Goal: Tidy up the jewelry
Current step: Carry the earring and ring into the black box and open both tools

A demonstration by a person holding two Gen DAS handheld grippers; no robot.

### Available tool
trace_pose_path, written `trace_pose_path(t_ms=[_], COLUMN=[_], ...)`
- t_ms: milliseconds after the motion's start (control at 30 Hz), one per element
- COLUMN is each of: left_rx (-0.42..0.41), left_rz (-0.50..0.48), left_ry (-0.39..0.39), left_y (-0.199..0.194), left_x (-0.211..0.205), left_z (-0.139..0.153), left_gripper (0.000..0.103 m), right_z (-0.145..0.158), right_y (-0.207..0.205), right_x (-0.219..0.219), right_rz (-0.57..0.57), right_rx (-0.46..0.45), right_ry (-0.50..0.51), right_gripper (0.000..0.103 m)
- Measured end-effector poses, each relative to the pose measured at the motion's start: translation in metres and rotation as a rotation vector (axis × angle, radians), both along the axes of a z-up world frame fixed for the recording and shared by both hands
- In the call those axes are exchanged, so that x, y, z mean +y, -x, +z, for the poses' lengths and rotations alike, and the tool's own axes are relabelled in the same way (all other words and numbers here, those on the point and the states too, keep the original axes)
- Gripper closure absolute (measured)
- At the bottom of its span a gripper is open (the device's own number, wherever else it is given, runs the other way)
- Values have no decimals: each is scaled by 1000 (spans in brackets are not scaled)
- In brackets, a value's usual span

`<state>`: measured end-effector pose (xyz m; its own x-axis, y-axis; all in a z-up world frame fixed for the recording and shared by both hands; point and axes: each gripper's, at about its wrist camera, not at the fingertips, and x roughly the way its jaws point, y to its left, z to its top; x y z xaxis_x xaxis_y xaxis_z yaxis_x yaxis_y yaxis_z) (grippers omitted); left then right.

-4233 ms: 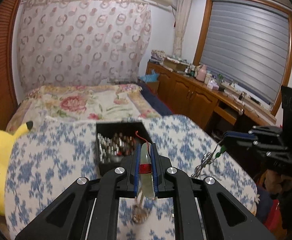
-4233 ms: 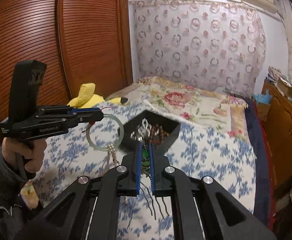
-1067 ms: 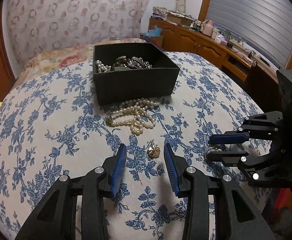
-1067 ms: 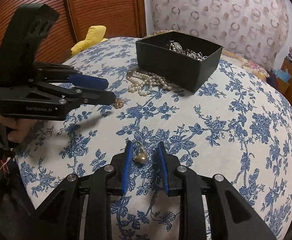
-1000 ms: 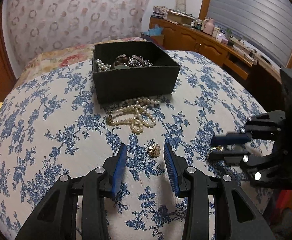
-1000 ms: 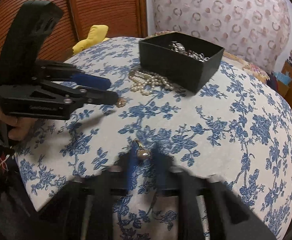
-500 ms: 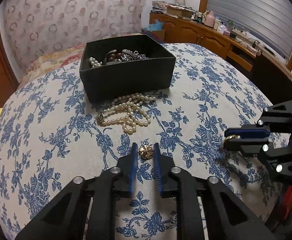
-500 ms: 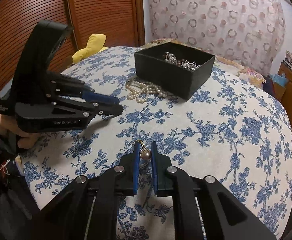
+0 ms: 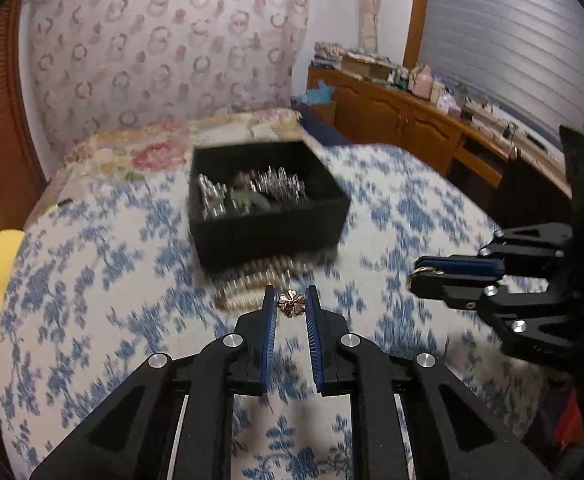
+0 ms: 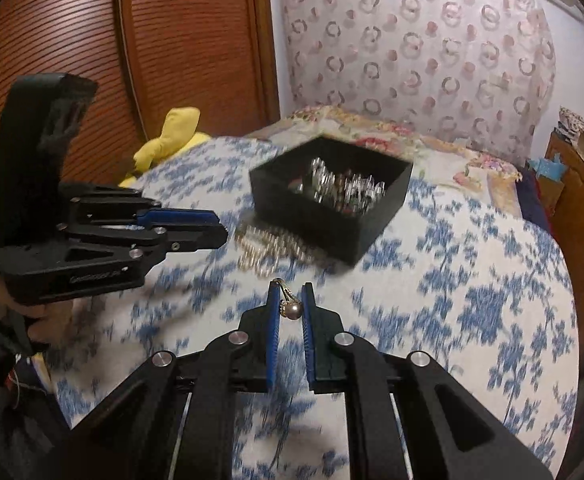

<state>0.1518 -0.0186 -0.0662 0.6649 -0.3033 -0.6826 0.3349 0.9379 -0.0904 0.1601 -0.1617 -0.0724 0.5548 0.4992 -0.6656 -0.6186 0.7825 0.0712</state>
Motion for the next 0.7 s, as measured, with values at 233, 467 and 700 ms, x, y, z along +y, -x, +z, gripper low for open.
trace_pose_path(t_ms=[233, 467, 700], left_rx=[-67, -80, -71], left_rz=[28, 54, 73], left_ry=[-6, -11, -15], left_y=[-22, -45, -60], left_x=[0, 3, 5], left_z=[24, 30, 27], left_gripper=[89, 89, 89], right_z=[20, 22, 15], right_y=[-42, -80, -102], right_x=[11, 22, 33], right_rz=[-47, -79, -87], right_rx=[-32, -30, -15], right_ry=[-46, -49, -29], right_gripper=[91, 91, 91])
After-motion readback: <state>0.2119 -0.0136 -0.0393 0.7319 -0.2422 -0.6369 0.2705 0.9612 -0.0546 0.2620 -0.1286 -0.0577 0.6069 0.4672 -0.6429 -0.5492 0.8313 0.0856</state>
